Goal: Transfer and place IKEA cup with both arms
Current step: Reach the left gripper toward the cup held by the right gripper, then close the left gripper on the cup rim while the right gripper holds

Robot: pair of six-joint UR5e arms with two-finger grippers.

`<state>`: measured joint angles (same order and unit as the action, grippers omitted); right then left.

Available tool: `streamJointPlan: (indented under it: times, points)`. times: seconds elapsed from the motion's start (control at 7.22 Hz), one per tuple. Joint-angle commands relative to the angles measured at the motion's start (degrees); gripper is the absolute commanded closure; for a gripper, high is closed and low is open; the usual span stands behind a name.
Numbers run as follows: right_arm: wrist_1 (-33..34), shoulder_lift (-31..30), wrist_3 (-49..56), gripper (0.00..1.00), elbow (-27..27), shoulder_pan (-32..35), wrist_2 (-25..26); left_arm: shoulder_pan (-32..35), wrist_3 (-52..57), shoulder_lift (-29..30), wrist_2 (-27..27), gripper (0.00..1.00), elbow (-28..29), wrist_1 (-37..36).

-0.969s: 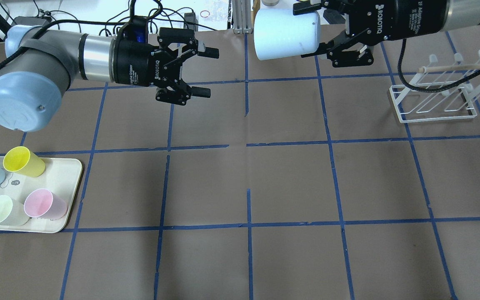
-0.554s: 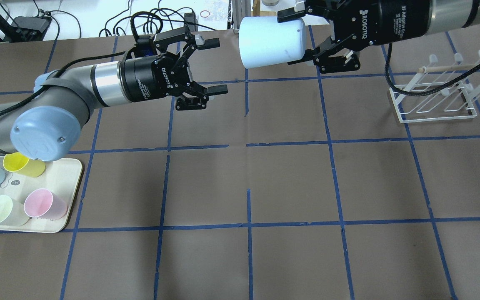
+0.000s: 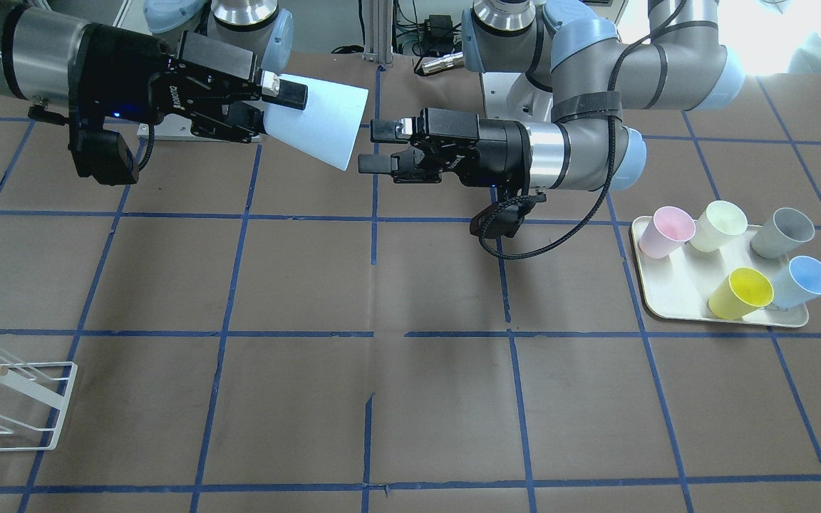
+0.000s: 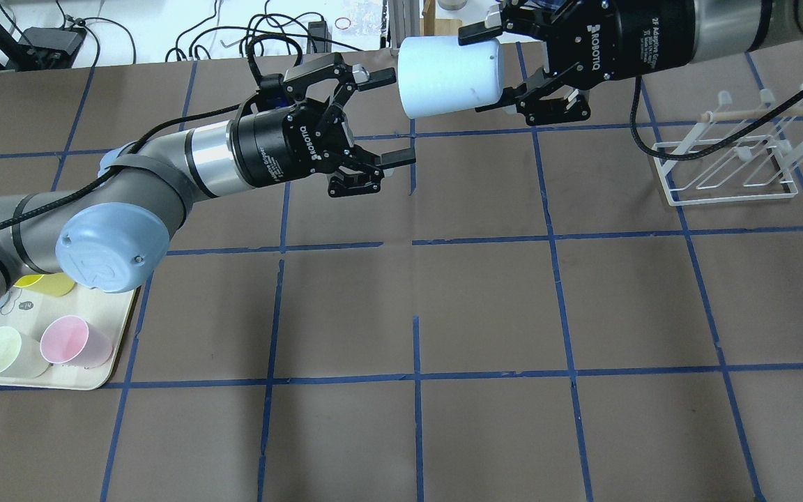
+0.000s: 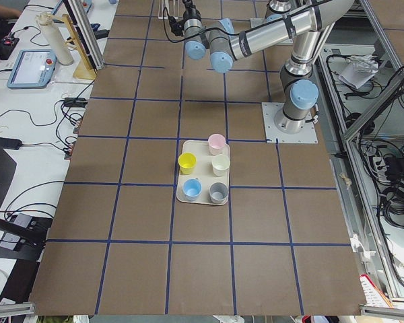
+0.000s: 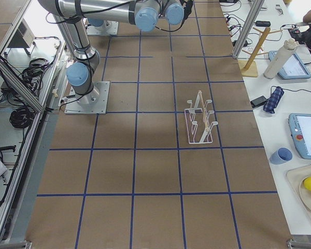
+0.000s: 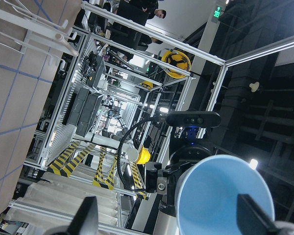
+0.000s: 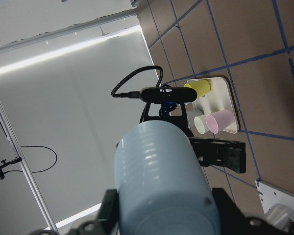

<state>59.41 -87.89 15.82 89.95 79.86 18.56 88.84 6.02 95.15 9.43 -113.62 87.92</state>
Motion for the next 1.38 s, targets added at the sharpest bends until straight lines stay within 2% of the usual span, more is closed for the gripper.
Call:
streamJointPlan:
  times: [0.0, 0.14, 0.28, 0.42, 0.55, 0.69, 0.83, 0.97, 1.11, 1.25]
  points:
    - [0.4, 0.5, 0.0, 0.74, 0.1, 0.2, 0.1, 0.8, -0.2, 0.7, 0.6, 0.00, 0.1, -1.3]
    - [0.4, 0.5, 0.0, 0.74, 0.1, 1.2, -0.1, 0.8, -0.3, 1.2, 0.5, 0.00, -0.1, -2.3]
    - [0.5, 0.6, -0.1, 0.74, 0.1, 2.0, -0.3, 0.8, -0.3, 1.4, 0.5, 0.11, -0.2, -2.4]
    - [0.4, 0.8, -0.1, 0.74, 0.1, 2.0, -0.3, 0.8, 0.0, 1.4, 0.6, 0.25, -0.3, -2.4]
    - [0.4, 1.0, -0.1, 0.73, 0.0, 2.0, -0.1, 0.8, -0.1, 0.7, 0.6, 0.50, -0.5, -2.5]
    - [0.1, 1.2, -0.1, 0.73, 0.0, 2.0, 0.2, 0.8, -0.2, 0.4, 1.2, 0.71, -0.5, -2.6]
    - [-0.3, 1.3, -0.1, 0.73, 0.1, 2.0, 0.5, 0.8, -0.1, 0.4, 1.5, 0.83, -0.5, -2.6]
    - [-0.4, 1.4, -0.1, 0.71, 0.1, 2.0, 0.5, 0.7, 0.0, 0.3, 1.6, 1.00, -0.5, -2.6]
    - [-0.5, 1.4, -0.8, 0.18, 0.1, 2.0, 0.4, 0.5, -0.6, -0.1, 1.6, 1.00, -0.5, -2.6]
    - [-0.2, 1.4, -1.7, 0.00, 0.0, 2.0, 0.5, 0.1, -0.7, -0.6, 1.5, 1.00, -0.7, -2.4]
